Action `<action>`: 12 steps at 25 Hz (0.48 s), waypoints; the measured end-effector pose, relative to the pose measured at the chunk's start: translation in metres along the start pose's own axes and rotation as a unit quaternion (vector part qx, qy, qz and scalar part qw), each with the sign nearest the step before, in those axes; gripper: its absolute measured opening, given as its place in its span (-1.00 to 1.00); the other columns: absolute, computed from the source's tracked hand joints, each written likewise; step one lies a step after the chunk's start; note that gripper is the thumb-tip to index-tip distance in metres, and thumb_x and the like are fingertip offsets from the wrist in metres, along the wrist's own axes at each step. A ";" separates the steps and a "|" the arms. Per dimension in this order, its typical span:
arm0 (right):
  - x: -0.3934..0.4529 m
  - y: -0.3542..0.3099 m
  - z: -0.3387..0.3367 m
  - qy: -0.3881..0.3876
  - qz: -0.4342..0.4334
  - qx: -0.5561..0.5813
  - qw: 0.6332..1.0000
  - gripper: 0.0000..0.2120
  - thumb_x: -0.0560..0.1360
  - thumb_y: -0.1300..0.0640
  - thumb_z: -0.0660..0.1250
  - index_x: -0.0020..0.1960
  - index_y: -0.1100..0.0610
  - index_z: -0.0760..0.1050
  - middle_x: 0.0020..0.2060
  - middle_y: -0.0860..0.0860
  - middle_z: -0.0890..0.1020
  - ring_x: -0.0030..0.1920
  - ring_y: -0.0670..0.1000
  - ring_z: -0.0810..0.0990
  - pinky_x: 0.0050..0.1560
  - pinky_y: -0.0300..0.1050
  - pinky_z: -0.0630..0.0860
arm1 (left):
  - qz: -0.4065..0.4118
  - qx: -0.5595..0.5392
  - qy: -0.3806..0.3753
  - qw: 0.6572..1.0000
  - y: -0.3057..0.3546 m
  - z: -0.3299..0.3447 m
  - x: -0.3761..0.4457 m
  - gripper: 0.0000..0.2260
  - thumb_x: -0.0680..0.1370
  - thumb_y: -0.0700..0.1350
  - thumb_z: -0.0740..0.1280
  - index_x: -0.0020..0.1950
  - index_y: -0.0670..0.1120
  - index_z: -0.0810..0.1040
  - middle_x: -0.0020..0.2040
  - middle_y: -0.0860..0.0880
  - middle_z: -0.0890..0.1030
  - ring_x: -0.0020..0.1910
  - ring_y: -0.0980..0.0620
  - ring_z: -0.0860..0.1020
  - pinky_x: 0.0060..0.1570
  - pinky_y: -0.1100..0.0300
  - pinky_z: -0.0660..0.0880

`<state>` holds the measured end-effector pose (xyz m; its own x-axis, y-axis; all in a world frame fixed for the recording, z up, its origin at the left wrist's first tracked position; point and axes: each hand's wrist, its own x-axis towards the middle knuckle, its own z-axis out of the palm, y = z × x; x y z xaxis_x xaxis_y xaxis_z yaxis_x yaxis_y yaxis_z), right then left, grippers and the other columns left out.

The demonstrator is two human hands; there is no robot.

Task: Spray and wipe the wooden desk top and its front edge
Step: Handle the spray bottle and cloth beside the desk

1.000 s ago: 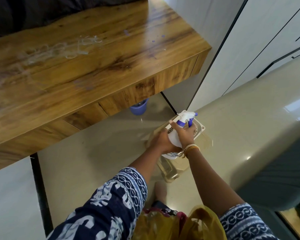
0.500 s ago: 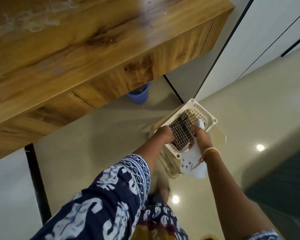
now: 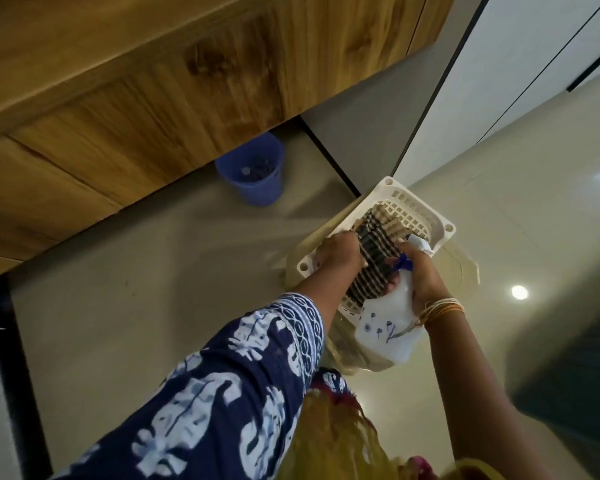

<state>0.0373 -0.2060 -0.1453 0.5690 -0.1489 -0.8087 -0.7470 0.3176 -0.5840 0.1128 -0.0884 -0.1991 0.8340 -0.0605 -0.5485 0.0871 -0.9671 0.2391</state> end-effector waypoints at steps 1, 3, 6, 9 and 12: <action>-0.004 -0.003 0.002 -0.002 -0.003 0.016 1.000 -0.63 0.58 -0.11 0.23 0.08 0.21 0.45 -0.46 0.07 0.50 -0.54 0.00 0.46 -0.35 -0.14 0.49 | 0.003 -0.035 -0.019 0.999 -0.002 -0.006 0.000 -0.53 0.50 -0.06 0.42 0.34 -0.22 0.43 0.26 -0.21 0.55 0.22 -0.21 0.54 0.14 -0.01 0.52; -0.011 -0.010 0.006 -0.009 -0.006 0.048 0.999 -0.67 0.56 -0.10 0.26 0.11 0.17 0.46 -0.34 0.10 0.54 -0.49 0.00 0.49 -0.38 -0.14 0.52 | -0.005 -0.172 -0.072 0.983 -0.003 -0.019 -0.005 -0.56 0.46 -0.07 0.44 0.28 -0.20 0.49 0.19 -0.17 0.59 0.15 -0.15 0.58 0.04 0.09 0.51; -0.041 -0.035 0.026 -0.035 -0.003 0.091 0.995 -0.69 0.54 -0.04 0.29 0.18 0.14 0.49 -0.25 0.12 0.64 -0.43 0.03 0.61 -0.37 -0.12 0.57 | -0.052 -0.460 -0.154 0.873 -0.003 -0.059 -0.033 -0.60 0.42 -0.14 0.45 0.22 -0.20 0.53 0.09 -0.22 0.65 0.02 -0.16 0.64 0.02 0.05 0.58; -0.090 -0.074 0.055 -0.047 -0.022 0.141 0.989 -0.72 0.52 0.04 0.33 0.19 0.13 0.53 -0.18 0.15 0.65 -0.35 0.07 0.62 -0.38 -0.13 0.58 | -0.076 -0.628 -0.223 0.741 -0.011 -0.131 -0.076 -0.84 0.48 -0.35 0.22 0.02 -0.35 0.50 -0.19 -0.29 0.67 -0.29 -0.20 0.67 -0.25 -0.04 0.64; -0.155 -0.128 0.092 -0.107 -0.016 0.096 0.990 -0.77 0.53 -0.03 0.30 -0.03 0.14 0.55 -0.30 0.15 0.59 -0.46 0.07 0.56 -0.45 -0.15 0.53 | -0.041 -0.645 -0.177 0.742 -0.036 -0.218 -0.121 -0.84 0.40 -0.37 0.17 -0.05 -0.30 0.45 -0.27 -0.19 0.64 -0.31 -0.08 0.65 -0.29 0.16 0.61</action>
<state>0.0764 -0.1373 0.0615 0.6655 0.0332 -0.7456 -0.6609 0.4903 -0.5681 0.1270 0.0076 0.0331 0.6220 -0.2968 -0.7245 0.7688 0.0564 0.6370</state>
